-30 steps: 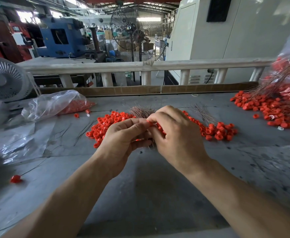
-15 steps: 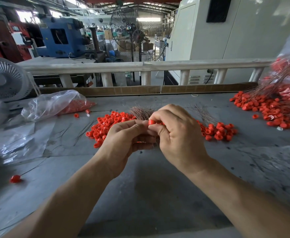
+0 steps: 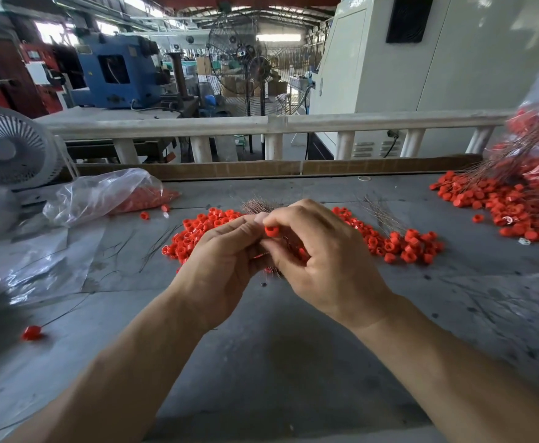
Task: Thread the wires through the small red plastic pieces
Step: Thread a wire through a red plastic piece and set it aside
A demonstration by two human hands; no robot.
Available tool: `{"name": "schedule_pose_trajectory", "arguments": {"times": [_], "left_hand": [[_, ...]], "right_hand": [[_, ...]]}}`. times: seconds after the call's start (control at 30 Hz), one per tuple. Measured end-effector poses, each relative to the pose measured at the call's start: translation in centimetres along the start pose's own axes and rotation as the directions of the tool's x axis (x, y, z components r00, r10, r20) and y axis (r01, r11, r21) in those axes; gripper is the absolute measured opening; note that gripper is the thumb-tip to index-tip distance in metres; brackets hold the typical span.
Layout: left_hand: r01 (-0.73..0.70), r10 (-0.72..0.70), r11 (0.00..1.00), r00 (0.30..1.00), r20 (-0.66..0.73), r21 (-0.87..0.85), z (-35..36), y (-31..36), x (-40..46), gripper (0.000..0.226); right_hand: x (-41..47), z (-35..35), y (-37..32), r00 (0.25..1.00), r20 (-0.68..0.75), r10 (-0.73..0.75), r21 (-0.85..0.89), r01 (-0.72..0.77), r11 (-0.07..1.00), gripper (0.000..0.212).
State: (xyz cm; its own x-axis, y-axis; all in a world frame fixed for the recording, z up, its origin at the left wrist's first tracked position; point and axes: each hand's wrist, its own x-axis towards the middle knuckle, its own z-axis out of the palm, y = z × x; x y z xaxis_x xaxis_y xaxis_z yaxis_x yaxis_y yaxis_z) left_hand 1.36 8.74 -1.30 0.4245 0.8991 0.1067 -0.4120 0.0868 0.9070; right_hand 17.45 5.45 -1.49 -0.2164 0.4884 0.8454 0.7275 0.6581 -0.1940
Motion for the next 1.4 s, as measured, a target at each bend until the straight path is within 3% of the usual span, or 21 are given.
{"name": "schedule_pose_trajectory", "arguments": {"times": [0.37,0.63,0.87,1.07,1.4], "left_hand": [[-0.122,0.142,0.98,0.982,-0.121,0.158,-0.4,-0.3,0.3,0.029],[-0.167,0.191,0.972,0.971,-0.144,0.164,-0.6,-0.3,0.4,0.014],[-0.146,0.17,0.981,0.966,-0.194,0.13,-1.0,-0.1,0.5,0.021],[-0.132,0.166,0.981,0.949,-0.27,0.141,-1.1,-0.2,0.6,0.003],[-0.132,0.162,0.985,0.931,-0.326,0.111,-1.2,0.0,0.6,0.012]], "right_hand": [[-0.1,0.5,0.2,0.962,0.016,0.273,0.211,-0.27,0.939,0.02],[0.2,0.0,0.0,0.938,0.11,0.328,0.221,-0.344,0.913,0.014],[0.1,-0.1,0.5,0.914,0.173,0.367,0.19,-0.397,0.898,0.014],[-0.2,0.1,0.8,0.904,0.218,0.368,0.182,-0.409,0.894,0.015],[-0.6,0.3,1.6,0.851,0.308,0.425,0.195,-0.493,0.848,0.017]]}}
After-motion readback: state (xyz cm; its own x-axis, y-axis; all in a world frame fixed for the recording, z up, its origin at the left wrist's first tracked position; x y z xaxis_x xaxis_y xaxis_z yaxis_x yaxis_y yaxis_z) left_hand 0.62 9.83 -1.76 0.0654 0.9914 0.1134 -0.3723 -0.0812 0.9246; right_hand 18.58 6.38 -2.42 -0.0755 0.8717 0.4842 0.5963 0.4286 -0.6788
